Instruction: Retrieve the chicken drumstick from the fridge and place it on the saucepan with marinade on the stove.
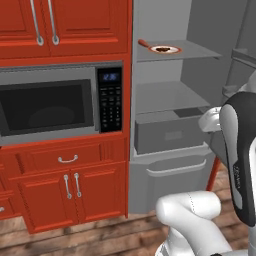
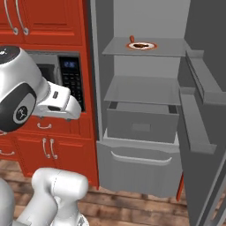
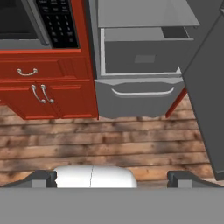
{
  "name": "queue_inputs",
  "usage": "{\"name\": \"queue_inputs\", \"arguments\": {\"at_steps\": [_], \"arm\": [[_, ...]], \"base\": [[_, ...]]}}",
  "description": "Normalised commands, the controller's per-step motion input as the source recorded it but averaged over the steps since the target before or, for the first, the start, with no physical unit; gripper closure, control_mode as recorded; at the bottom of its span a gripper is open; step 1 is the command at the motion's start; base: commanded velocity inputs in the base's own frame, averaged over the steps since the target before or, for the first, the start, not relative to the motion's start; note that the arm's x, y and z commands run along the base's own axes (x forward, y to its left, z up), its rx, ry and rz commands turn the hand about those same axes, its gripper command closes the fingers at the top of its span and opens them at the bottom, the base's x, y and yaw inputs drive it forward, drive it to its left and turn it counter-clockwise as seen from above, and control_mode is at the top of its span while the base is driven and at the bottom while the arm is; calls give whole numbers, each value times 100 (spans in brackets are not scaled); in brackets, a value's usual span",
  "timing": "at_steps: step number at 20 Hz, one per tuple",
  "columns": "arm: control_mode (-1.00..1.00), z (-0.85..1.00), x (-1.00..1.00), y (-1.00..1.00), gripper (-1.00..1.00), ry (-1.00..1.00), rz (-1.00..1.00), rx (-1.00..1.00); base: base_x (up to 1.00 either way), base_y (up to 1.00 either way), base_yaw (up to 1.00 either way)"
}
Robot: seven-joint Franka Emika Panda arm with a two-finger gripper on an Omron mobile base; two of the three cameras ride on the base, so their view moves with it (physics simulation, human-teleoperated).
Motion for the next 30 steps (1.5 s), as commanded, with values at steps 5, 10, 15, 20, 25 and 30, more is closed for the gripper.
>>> {"name": "queue_inputs", "arguments": {"at_steps": [5,10,15,20,25,30], "arm": [[100,0,0,0,-100,0,0,0],[100,0,0,0,-100,0,0,0],[100,0,0,0,-100,0,0,0],[100,0,0,0,-100,0,0,0],[100,0,0,0,-100,0,0,0],[100,0,0,0,-100,0,0,0]], "base": [[56,-7,0],[61,-15,0],[52,-2,0],[31,4,-1],[36,0,0],[56,-22,0]]}}
